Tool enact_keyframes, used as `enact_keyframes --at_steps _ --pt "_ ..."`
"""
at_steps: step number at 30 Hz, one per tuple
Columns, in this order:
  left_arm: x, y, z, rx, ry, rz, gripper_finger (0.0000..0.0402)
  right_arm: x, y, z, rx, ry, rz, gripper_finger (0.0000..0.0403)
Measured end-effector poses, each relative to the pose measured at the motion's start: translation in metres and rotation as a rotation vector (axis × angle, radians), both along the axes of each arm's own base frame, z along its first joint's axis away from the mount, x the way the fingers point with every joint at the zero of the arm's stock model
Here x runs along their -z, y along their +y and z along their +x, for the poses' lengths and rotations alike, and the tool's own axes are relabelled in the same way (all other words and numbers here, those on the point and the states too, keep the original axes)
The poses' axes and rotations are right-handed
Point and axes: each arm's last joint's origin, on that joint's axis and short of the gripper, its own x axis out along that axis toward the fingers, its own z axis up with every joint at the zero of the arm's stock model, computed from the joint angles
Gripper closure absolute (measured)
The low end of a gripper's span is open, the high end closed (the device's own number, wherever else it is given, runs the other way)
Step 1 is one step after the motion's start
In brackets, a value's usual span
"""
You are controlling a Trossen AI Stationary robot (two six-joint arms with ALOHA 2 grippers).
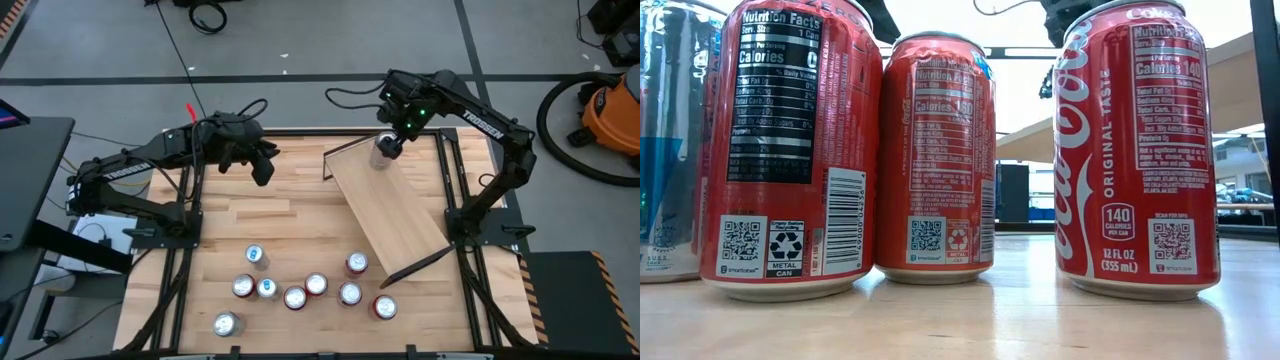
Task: Place canned beverage on shelf
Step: Put the right silver soda can on the shelf
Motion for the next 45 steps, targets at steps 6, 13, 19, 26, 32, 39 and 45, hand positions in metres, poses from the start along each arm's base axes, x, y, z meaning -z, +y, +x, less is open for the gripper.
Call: enact_keyframes --at_steps 6,13,19,26,32,39,45 --pt "0.0 0.0 0.0 0.001 0.001 0.001 0.0308 0.0 -0.001 0.001 -0.211 0.028 -0.112 0.0011" --pt "0.0 0.0 0.0 0.001 0.001 0.001 0.0308 -0.002 0.002 0.008 -0.399 0.001 -0.19 0.0011" --pt "0.0 0.0 0.0 0.001 0.001 0.002 0.0308 -0.003 0.007 0.014 -0.524 -0.024 -0.24 0.0011" --pt "0.0 0.0 0.0 0.002 0.001 0.002 0.0308 -0.002 0.008 0.017 -0.606 -0.014 -0.266 0.0015" --pt "0.0 0.0 0.0 0.002 0.002 0.002 0.0308 0.005 0.003 0.021 -0.598 0.009 -0.251 0.0047" --pt "0.0 0.0 0.0 0.001 0.001 0.002 0.0308 0.009 -0.001 0.022 -0.527 0.059 -0.237 0.0085" --pt "0.0 0.0 0.0 0.001 0.002 0.001 0.0308 0.009 -0.001 0.021 -0.358 0.06 -0.197 0.0096"
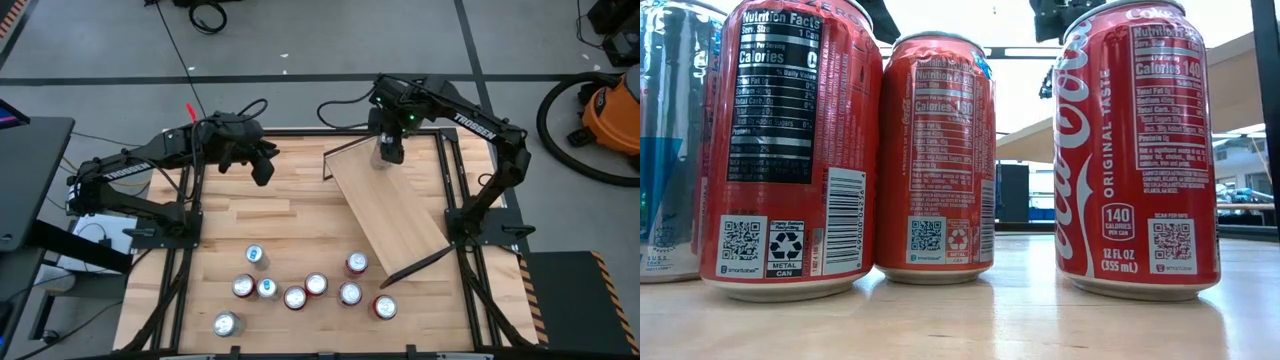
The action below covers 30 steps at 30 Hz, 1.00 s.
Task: Place canned beverage on shelf
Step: Put the right silver soda can on the shelf
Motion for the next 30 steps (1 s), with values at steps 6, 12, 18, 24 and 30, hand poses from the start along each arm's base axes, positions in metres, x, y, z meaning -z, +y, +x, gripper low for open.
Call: enact_keyframes --at_steps 6,12,18,24,30 --pt "0.0 0.0 0.0 0.0 0.0 0.001 0.0308 0.0 0.0032 0.0014 0.195 -0.023 0.05 0.0092" --pt "0.0 0.0 0.0 0.0 0.0 0.001 0.0308 0.0 0.0057 0.003 0.381 -0.043 0.074 0.0091" --pt "0.0 0.0 0.0 0.001 0.0 0.001 0.0308 -0.0001 0.0049 0.0037 0.567 -0.076 0.097 0.0091" --pt "0.0 0.0 0.0 0.0 0.0 0.001 0.0308 -0.0001 0.0038 0.0047 0.739 -0.114 0.126 0.0091" --pt "0.0 0.0 0.0 0.001 0.0 0.001 0.0308 -0.0001 0.0034 0.0054 0.814 -0.134 0.145 0.0091"
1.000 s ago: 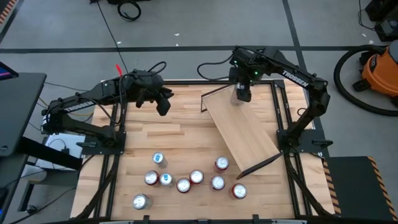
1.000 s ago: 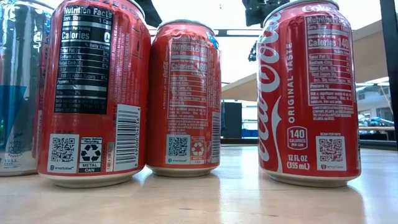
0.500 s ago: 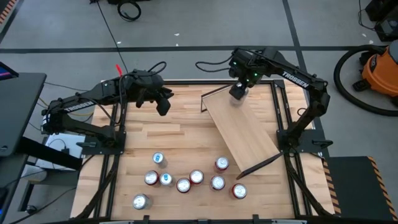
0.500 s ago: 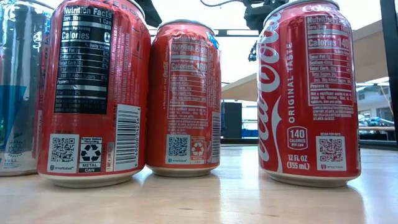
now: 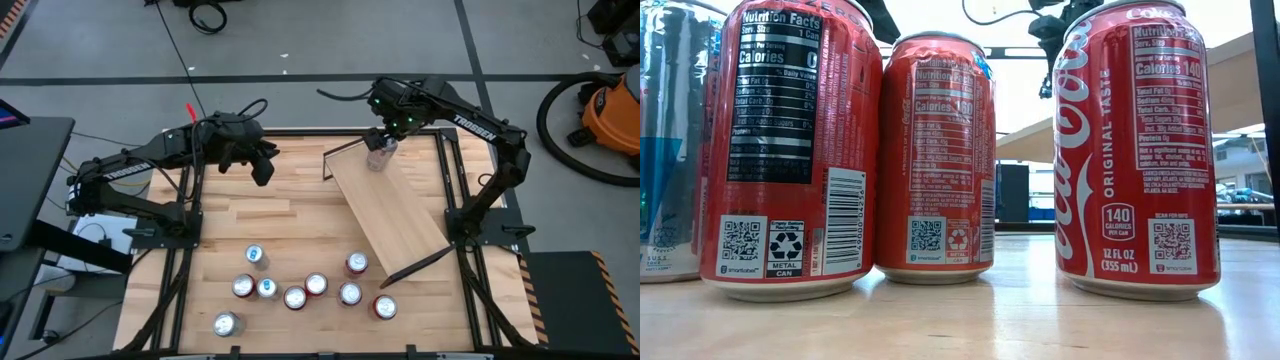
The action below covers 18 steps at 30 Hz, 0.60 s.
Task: Place canned beverage on shelf
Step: Put the right silver soda can on the shelf
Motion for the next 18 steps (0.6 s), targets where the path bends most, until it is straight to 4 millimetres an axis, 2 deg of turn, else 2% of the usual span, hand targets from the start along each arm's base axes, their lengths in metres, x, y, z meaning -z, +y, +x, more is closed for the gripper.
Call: enact_keyframes --at_steps 10,18 --pt "0.0 0.0 0.0 0.027 0.02 0.038 0.0308 0.0002 0.0001 0.0006 -0.011 0.001 -0.004 0.0089" --pt "0.0 0.0 0.0 0.027 0.02 0.038 0.0308 0.0035 0.0038 0.0051 -0.059 0.014 0.0 0.0047"
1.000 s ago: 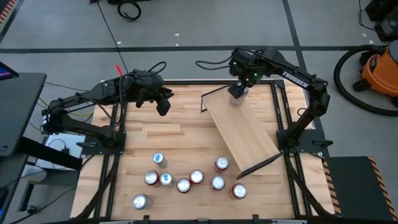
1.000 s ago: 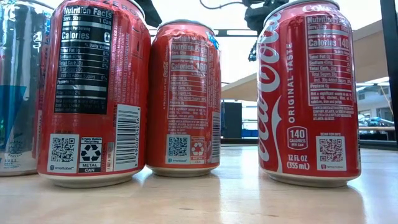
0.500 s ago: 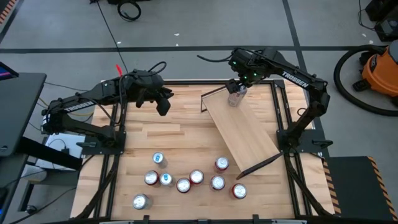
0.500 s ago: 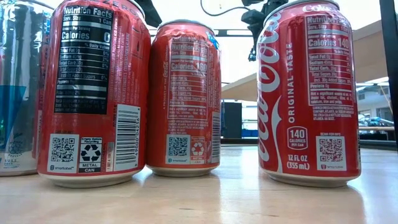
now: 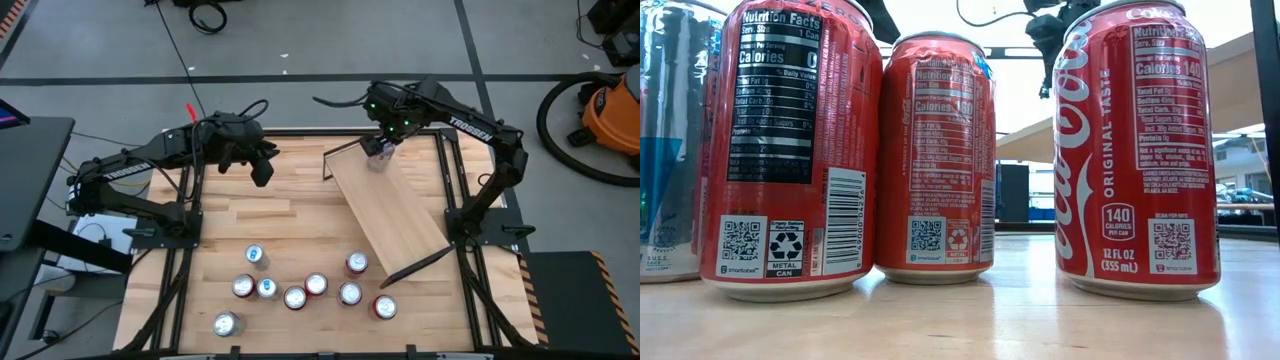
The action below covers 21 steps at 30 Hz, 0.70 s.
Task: Place canned beverage on shelf
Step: Put the right silver soda can on the shelf
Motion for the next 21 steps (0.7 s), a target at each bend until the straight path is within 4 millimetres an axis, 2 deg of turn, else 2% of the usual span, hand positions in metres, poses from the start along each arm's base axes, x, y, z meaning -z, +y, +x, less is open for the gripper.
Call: enact_keyframes --at_steps 7,18,21 --pt "0.0 0.0 0.0 0.0 0.0 0.0 0.0308 -0.002 0.0 0.001 -0.006 -0.018 -0.019 0.0019" --pt "0.0 0.0 0.0 -0.002 -0.002 -0.003 0.0308 -0.005 -0.003 0.003 -0.066 -0.024 -0.092 0.0017" --pt "0.0 0.0 0.0 -0.004 -0.003 -0.005 0.0308 -0.012 -0.002 0.002 -0.08 -0.045 -0.113 0.0017"
